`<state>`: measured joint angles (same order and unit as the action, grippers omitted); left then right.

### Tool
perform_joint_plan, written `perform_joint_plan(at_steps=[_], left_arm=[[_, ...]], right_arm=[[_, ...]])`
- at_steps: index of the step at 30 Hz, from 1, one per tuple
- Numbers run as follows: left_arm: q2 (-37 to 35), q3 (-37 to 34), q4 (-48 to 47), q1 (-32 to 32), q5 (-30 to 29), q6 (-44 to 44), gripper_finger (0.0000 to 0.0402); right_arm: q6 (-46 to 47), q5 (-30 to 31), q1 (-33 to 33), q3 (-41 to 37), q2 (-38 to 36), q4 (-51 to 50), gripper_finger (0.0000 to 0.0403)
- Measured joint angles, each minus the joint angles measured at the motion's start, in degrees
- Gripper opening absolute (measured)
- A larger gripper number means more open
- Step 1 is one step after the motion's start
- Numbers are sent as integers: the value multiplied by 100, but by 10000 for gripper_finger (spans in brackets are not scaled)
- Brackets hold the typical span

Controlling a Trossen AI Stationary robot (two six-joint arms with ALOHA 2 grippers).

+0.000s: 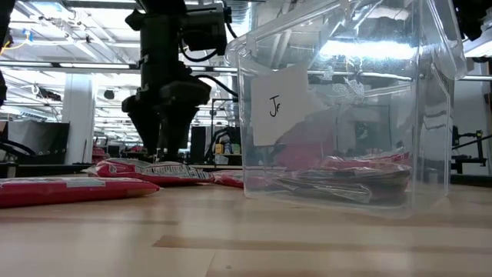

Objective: Sort popcorn bags into baskets
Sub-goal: Put the red popcorn pack into the transparent container

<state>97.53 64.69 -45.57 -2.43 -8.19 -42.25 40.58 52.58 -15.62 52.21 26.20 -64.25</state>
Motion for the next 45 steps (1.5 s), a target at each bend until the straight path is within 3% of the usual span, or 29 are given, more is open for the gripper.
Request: perform_joint_plan(at_steps=[8,12,15,21,23,29,45], left_arm=[[557,-2,566,101,-30,179,319],[868,29,483,103,-28,-17,292],[1001,39,307,92,58,-54,234],[1050,48,169,92,77,-42,54],[1050,45,172,91,79,-23,17],[1078,201,-158,104,88,-20,2],[811,1875,-1750,221,48,59,1]], right_arm=[[2,-1,0,0,-1,0,295],[2,-3,0,0,0,-2,295],[2,-4,0,0,0,0,295],[2,-2,0,0,0,0,295],[4,-2,0,0,0,0,295],[4,0,0,0,0,0,295],[4,7,0,0,0,0,295]])
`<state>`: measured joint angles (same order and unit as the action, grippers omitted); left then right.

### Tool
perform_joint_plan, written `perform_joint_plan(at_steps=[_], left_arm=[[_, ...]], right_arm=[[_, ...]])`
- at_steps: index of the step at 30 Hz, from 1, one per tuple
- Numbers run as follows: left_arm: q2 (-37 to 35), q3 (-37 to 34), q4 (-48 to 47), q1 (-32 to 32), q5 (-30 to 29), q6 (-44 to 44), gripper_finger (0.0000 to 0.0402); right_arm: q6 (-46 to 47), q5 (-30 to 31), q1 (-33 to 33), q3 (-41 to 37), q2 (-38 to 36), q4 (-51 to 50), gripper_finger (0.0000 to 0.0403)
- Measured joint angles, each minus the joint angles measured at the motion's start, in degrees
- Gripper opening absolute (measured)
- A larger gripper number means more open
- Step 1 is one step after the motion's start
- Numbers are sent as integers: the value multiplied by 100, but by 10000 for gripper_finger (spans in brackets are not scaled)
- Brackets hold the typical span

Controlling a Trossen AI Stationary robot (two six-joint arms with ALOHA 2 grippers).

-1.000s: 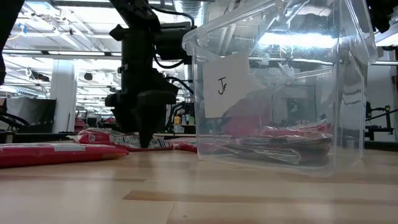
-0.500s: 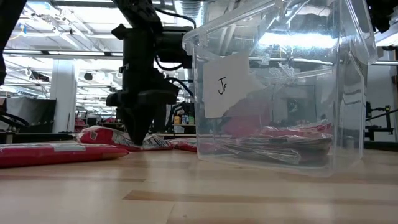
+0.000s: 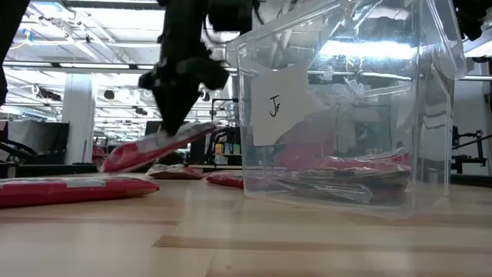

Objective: Sort popcorn bags into baskets
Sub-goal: Put the red popcorn pack into the transparent container

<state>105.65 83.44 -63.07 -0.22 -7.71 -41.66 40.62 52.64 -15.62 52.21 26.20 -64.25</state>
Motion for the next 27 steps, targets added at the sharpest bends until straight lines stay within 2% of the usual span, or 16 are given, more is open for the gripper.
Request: perform_joint_plan(at_steps=[13,17,20,22,27], left_arm=[[-9,1375,-511,314,-74,-262,0],[-26,1734,-681,432,-597,-269,0],[-26,1766,-714,508,-1111,39,4],[-26,1681,-683,531,-1206,356,17],[-24,1175,-560,244,-752,727,87]], right_arm=[[0,-2,0,0,-1,0,295],[0,-5,0,0,0,2,295],[0,-25,0,0,0,0,295],[0,-26,0,0,-1,0,295],[-2,-29,0,0,-1,-4,295]])
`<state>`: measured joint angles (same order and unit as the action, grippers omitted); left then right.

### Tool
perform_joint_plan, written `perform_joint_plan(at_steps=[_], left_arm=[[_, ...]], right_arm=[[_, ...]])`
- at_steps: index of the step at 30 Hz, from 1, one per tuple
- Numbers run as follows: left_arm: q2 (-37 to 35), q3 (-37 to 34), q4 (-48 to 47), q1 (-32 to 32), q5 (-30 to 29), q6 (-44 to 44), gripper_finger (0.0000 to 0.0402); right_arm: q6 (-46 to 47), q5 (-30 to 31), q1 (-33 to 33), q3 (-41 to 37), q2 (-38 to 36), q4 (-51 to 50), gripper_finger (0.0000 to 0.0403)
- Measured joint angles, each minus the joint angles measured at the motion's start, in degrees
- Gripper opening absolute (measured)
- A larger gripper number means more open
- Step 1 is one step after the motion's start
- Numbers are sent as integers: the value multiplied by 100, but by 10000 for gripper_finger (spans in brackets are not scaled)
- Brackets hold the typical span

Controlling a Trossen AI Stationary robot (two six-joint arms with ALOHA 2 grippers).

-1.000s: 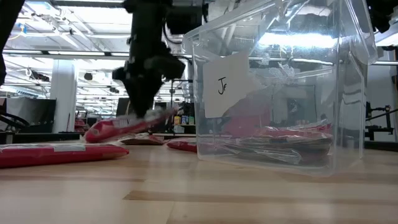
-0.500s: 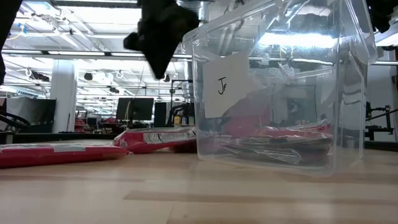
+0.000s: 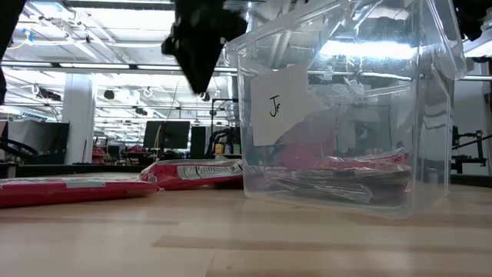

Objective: Sort popcorn bags into baskets
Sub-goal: Put the red popcorn pack into the transparent container

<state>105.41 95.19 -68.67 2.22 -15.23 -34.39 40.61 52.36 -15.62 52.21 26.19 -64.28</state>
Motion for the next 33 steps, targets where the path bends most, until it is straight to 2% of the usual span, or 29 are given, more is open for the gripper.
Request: perform_joint_plan(at_steps=[6,9,12,18,28,31,33], left_arm=[[1,-642,594,-497,23,355,210],[0,-995,1321,-727,607,656,254],[7,-1378,1914,-886,1088,787,278],[4,-2045,2399,-1056,1295,949,288],[5,-3092,4200,-1095,2541,1124,288],[136,-3298,4303,-1098,2641,1028,272],[249,-3404,4287,-1105,2715,992,241]], right_arm=[[-9,-2,0,0,1,-17,295],[-9,-4,0,0,-1,-53,295],[-7,-7,0,0,-1,-139,295],[-7,1,0,0,1,-180,295],[-7,9,0,0,0,-196,295],[-5,9,-2,0,-1,-195,295],[-3,7,-2,0,1,-195,295]])
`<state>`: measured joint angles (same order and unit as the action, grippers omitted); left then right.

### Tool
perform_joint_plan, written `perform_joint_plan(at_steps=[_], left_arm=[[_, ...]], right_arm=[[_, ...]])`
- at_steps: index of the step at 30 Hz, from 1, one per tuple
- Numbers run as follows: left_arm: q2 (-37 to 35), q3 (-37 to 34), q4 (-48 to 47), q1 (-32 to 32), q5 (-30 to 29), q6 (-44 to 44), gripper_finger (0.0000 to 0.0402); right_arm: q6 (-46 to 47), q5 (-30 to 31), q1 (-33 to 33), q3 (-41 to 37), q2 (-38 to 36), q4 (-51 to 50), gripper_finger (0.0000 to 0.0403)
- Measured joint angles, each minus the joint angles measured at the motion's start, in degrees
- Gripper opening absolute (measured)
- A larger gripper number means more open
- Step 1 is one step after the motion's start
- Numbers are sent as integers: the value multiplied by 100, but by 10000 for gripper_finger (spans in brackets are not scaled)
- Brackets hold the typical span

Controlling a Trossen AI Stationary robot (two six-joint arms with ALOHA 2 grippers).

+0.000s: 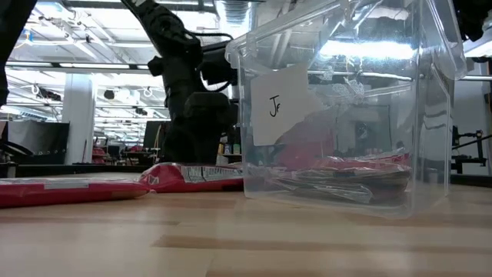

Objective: Sort popcorn bags into baskets
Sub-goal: Put the red popcorn pack into the transparent container

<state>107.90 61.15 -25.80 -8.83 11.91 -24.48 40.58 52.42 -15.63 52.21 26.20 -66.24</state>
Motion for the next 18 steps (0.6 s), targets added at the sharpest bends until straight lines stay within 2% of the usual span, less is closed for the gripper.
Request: perform_joint_plan(at_steps=[3,7,8,14,18], left_arm=[[87,-77,107,-10,101,-8,166],[89,-103,255,-47,94,-148,40],[85,-108,257,-80,146,-227,23],[-14,13,60,-253,683,-883,11],[-372,227,-545,-248,583,-1283,4]], right_arm=[[0,0,2,0,-1,0,295],[0,15,2,0,-2,0,295],[0,17,2,0,-1,0,295],[4,17,2,0,0,4,295],[7,16,0,0,0,40,295]])
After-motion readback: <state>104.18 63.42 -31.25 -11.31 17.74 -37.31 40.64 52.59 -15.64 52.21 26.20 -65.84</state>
